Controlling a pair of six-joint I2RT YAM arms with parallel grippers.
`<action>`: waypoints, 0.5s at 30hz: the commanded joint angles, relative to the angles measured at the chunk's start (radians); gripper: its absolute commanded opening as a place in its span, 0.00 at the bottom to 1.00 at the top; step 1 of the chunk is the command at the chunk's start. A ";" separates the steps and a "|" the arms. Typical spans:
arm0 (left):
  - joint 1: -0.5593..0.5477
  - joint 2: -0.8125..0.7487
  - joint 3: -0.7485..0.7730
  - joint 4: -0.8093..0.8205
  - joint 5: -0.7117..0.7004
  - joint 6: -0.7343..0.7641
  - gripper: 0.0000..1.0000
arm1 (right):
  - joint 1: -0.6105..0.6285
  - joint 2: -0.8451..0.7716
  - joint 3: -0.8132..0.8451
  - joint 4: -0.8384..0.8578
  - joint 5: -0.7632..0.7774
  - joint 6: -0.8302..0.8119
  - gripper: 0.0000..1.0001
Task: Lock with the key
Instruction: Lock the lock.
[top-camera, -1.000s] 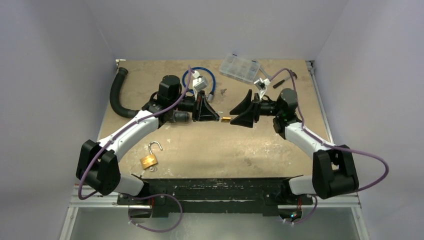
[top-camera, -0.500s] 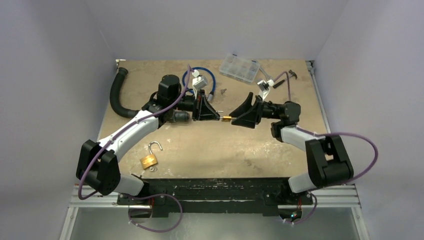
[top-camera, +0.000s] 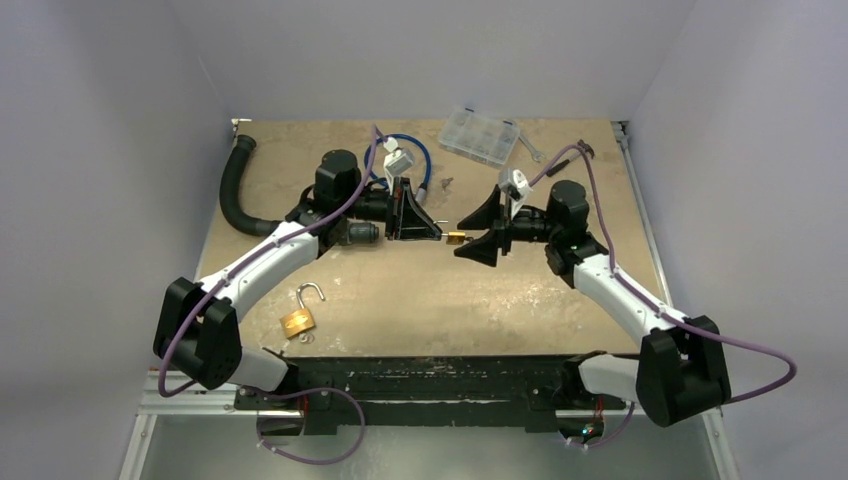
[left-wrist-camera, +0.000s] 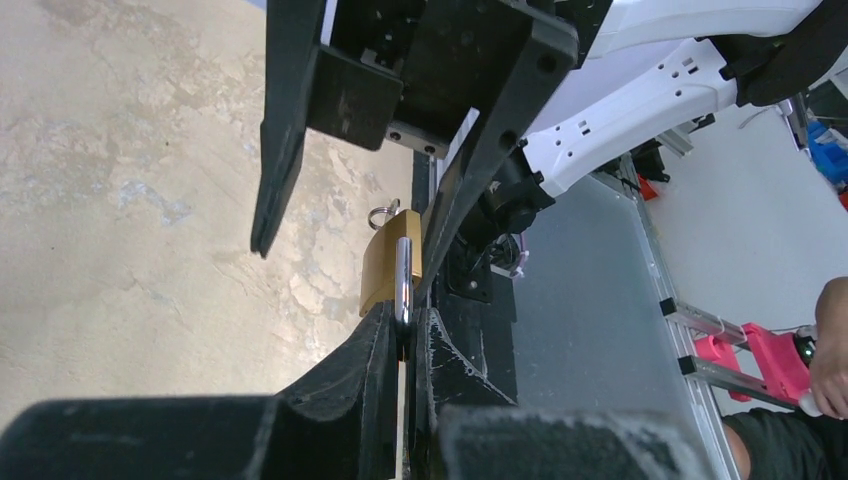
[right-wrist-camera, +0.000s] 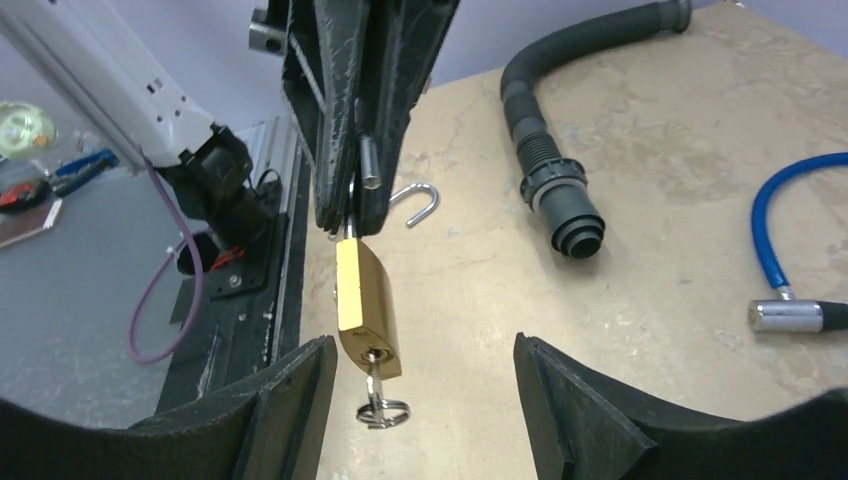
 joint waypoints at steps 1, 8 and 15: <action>0.004 -0.010 -0.008 0.097 0.035 -0.054 0.00 | 0.044 -0.012 0.059 -0.150 0.028 -0.206 0.70; 0.004 -0.011 -0.015 0.096 0.028 -0.062 0.00 | 0.055 -0.023 0.057 -0.119 0.010 -0.186 0.59; 0.004 -0.004 -0.014 0.091 0.018 -0.073 0.00 | 0.059 -0.031 0.073 -0.118 -0.009 -0.178 0.51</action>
